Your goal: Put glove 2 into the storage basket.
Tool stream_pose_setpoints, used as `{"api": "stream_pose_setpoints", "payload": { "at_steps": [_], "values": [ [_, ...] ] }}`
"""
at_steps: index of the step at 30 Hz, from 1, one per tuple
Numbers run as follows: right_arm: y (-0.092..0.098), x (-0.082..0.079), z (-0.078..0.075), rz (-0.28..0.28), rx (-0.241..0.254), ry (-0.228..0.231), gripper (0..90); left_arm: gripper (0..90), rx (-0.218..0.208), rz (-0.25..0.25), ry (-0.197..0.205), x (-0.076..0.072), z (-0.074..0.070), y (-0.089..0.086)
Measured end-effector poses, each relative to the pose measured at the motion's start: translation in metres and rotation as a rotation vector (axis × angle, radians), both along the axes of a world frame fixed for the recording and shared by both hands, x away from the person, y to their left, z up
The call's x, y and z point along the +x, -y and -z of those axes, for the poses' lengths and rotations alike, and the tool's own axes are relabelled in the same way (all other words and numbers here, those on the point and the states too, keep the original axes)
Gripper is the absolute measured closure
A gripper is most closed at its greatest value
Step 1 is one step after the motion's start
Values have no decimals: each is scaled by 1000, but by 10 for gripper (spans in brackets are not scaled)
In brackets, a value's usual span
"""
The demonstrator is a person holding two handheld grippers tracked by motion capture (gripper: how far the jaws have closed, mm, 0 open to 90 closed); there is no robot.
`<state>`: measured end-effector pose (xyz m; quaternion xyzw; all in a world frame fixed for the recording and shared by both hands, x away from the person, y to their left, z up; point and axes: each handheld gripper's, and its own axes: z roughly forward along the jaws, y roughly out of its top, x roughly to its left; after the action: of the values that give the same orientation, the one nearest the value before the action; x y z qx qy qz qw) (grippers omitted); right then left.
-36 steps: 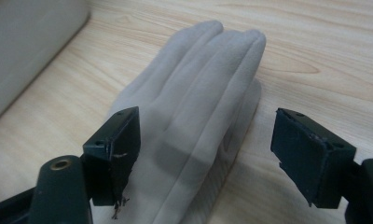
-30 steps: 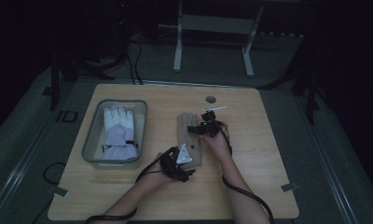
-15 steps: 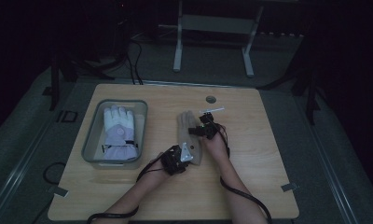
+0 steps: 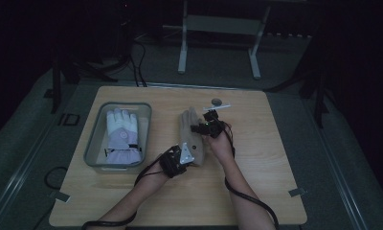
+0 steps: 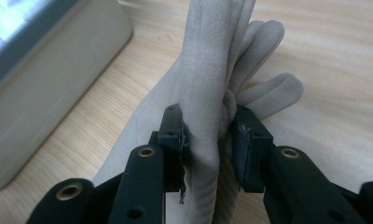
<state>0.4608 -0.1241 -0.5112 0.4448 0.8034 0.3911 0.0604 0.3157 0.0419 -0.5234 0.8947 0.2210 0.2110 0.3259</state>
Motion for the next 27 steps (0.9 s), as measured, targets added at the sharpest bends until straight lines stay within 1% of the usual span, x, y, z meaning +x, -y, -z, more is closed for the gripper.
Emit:
{"api": "stream_pose_setpoints", "payload": {
  "at_steps": [1,2,3,5,6,9,10,13,15,19,20,22,23,25,27],
  "values": [
    [-1,0,-4,-4,9,6,679,810,4,0,1,0,-3,-1],
    [-2,0,-6,-2,19,2,679,810,5,-3,12,-2,-6,-3],
    [-3,-1,-9,-2,26,7,678,810,0,-4,17,-3,-10,-5],
    [-6,-2,-16,-11,27,16,678,810,7,-4,26,-4,-16,-8],
    [-8,-3,-20,-13,31,23,678,810,2,-6,30,-5,-18,-10],
    [-12,-4,-30,-23,30,39,678,810,6,-12,47,-8,-27,-15],
    [-14,-4,-33,-27,30,47,678,811,-1,-18,50,-9,-31,-17],
    [-19,-5,-43,-31,37,58,678,810,-4,-25,64,-11,-40,-22],
    [-24,-6,-49,-40,44,69,678,810,1,-32,73,-13,-45,-26],
    [-33,-6,-58,-51,50,82,678,811,10,-41,83,-15,-51,-32],
    [-34,-6,-60,-54,50,81,678,810,5,-40,84,-15,-52,-34],
    [-39,-7,-64,-61,54,85,678,810,6,-41,102,-18,-54,-38],
    [-41,-7,-66,-64,47,89,678,810,7,-43,101,-18,-54,-39],
    [-47,-8,-70,-71,54,87,678,810,7,-51,102,-19,-55,-43],
    [-53,-8,-74,-81,46,92,678,810,4,-62,98,-20,-56,-47]
  ]
}}
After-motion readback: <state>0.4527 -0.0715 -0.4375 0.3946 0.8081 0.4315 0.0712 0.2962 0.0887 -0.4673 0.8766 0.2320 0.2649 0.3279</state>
